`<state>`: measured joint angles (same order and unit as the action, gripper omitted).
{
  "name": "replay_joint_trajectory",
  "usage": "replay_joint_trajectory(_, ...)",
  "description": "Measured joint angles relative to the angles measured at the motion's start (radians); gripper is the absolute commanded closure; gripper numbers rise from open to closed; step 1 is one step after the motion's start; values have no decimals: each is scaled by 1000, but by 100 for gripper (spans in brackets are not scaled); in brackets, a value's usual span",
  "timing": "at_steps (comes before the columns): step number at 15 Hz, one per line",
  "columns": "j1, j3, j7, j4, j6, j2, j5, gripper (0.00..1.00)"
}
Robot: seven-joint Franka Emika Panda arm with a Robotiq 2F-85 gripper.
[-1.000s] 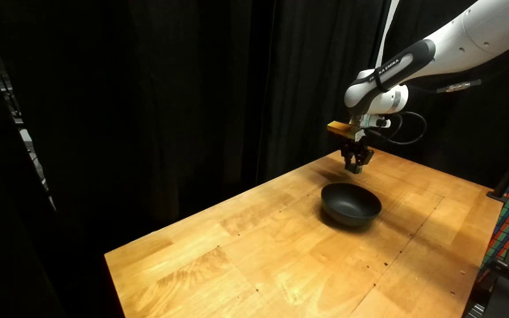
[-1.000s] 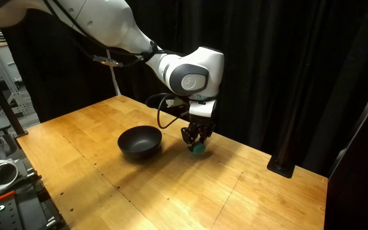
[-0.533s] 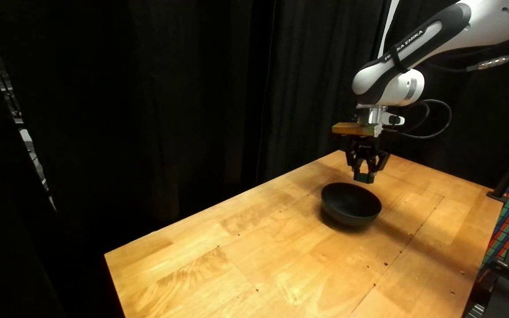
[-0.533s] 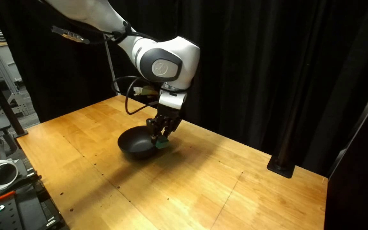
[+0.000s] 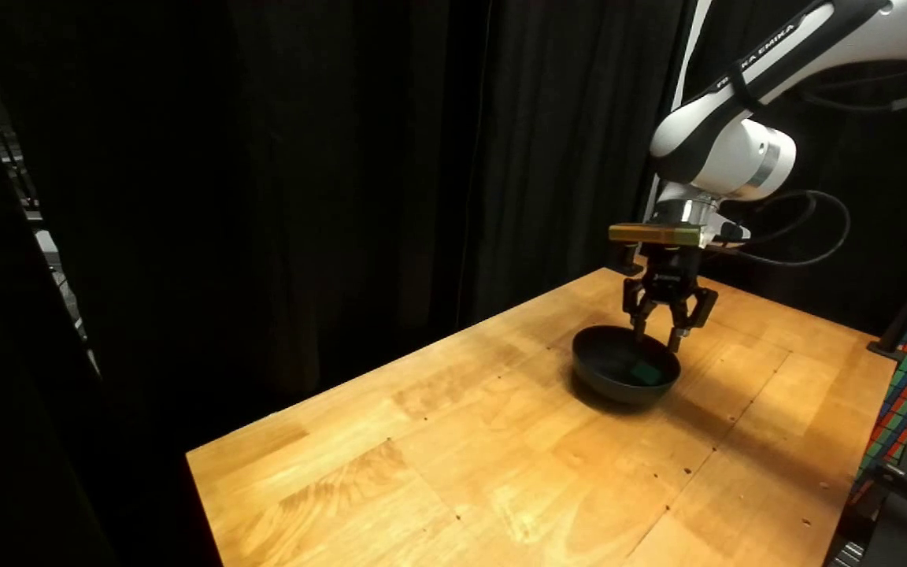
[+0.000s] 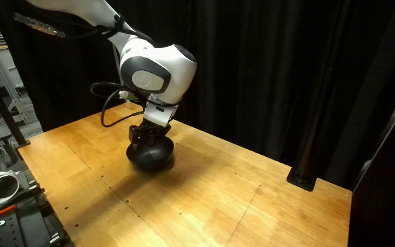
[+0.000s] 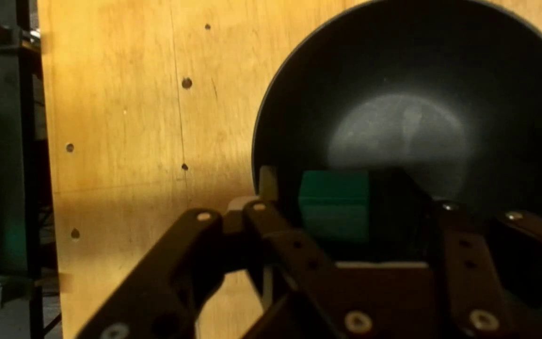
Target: Put the green block in the black bowl
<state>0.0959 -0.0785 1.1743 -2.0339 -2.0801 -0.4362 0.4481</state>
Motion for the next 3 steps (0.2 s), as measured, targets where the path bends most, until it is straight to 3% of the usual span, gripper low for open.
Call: replay_joint_trajectory(3,3,-5,-6,-39,-32,48,86,0)
